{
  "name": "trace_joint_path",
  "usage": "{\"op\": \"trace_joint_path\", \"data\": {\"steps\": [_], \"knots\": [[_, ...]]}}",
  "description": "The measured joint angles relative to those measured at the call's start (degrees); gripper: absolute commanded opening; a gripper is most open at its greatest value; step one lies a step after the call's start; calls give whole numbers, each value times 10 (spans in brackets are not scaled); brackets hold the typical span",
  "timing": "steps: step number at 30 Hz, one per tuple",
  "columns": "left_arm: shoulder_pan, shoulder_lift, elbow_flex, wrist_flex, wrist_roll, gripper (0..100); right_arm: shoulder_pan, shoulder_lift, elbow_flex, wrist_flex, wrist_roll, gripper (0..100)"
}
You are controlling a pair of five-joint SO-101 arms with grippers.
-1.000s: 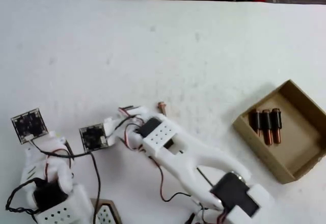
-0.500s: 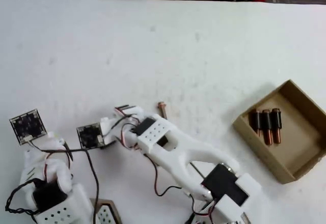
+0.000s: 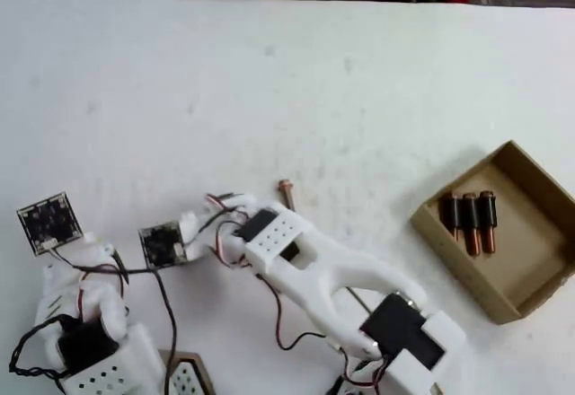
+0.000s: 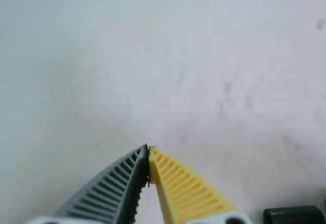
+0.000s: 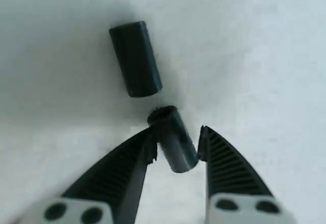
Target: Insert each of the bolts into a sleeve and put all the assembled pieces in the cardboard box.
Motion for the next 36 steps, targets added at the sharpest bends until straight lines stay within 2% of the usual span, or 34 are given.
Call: {"op": "trace_joint_path", "data": {"steps": [16, 22, 27, 36], "knots": [[0, 0, 0, 0, 0, 22, -1, 2, 1, 14, 0, 124], [0, 0, 0, 0, 0, 22, -1, 46, 1, -42, 1, 122], [0, 0, 0, 0, 0, 22, -1, 58, 1, -55, 3, 13], [0, 0, 0, 0, 0, 22, 8, 62, -7, -60, 4, 17]]}}
